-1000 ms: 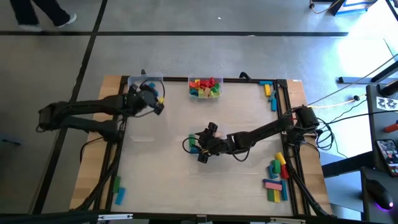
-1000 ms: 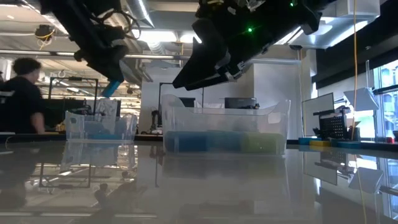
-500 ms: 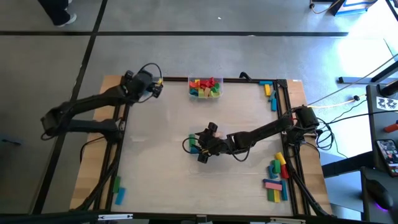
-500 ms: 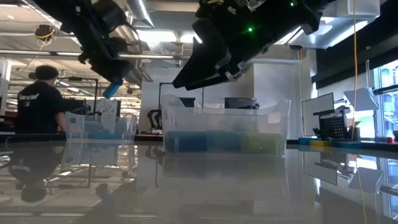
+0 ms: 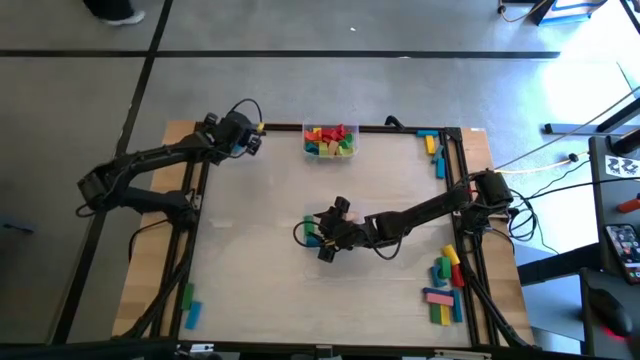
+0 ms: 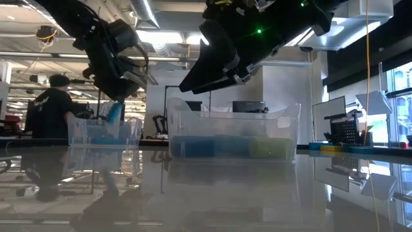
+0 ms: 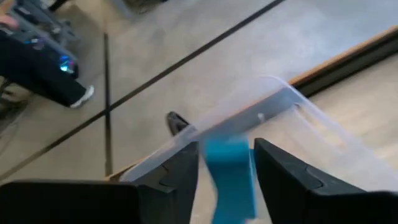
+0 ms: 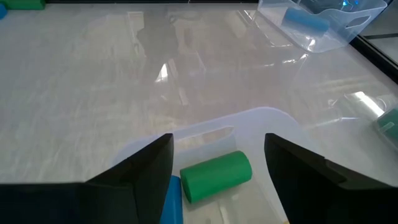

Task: Sort blocks by size
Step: Adjust the rectangular green block to the middle left of the table

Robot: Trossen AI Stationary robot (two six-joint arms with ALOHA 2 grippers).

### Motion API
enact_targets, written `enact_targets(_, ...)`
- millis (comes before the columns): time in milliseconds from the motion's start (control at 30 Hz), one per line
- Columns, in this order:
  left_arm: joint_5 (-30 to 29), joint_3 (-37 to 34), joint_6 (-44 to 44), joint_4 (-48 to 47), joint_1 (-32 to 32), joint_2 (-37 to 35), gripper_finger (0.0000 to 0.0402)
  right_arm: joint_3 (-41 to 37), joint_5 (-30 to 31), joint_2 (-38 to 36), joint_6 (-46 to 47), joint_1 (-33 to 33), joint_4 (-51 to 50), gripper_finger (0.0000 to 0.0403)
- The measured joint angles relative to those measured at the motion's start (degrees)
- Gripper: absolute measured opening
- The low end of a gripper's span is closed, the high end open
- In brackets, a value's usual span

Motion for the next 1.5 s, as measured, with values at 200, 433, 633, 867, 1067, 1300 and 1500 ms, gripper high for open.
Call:
enact_targets(200,4.88,0.0,0.22,-1.26,-0.4,-0.78,0.0203,0.0,0.0,0.0,0.0,0.0,-0.09,0.0248)
enact_targets(433,6.85,0.0,0.28,-4.55,-5.58,-4.63,0.0219,0.0,-0.01,0.0,0.0,0.0,-0.13,0.0248)
enact_targets(633,11.25,0.0,-0.41,-6.28,-12.87,-8.97,0.0213,-0.02,-0.02,0.0,0.0,0.0,-0.17,0.0248)
enact_targets(867,17.34,0.0,-1.75,-9.89,-22.23,-9.96,0.0212,-0.02,-1.05,0.0,0.0,-0.02,-0.19,0.0248)
enact_targets(1067,26.61,0.0,-5.66,-13.8,-29.94,-9.94,0.0212,-0.02,-1.05,0.0,0.0,0.0,-0.19,0.0248)
enact_targets(1300,36.19,0.0,-9.01,-17.62,-39.16,-9.9,0.0212,-0.02,-1.05,0.0,0.02,-0.02,-0.17,0.0248)
enact_targets(1500,36.92,0.0,-7.86,-18.24,-46.22,-9.7,0.0212,-0.02,-1.07,0.0,0.02,-0.02,-0.17,0.0248)
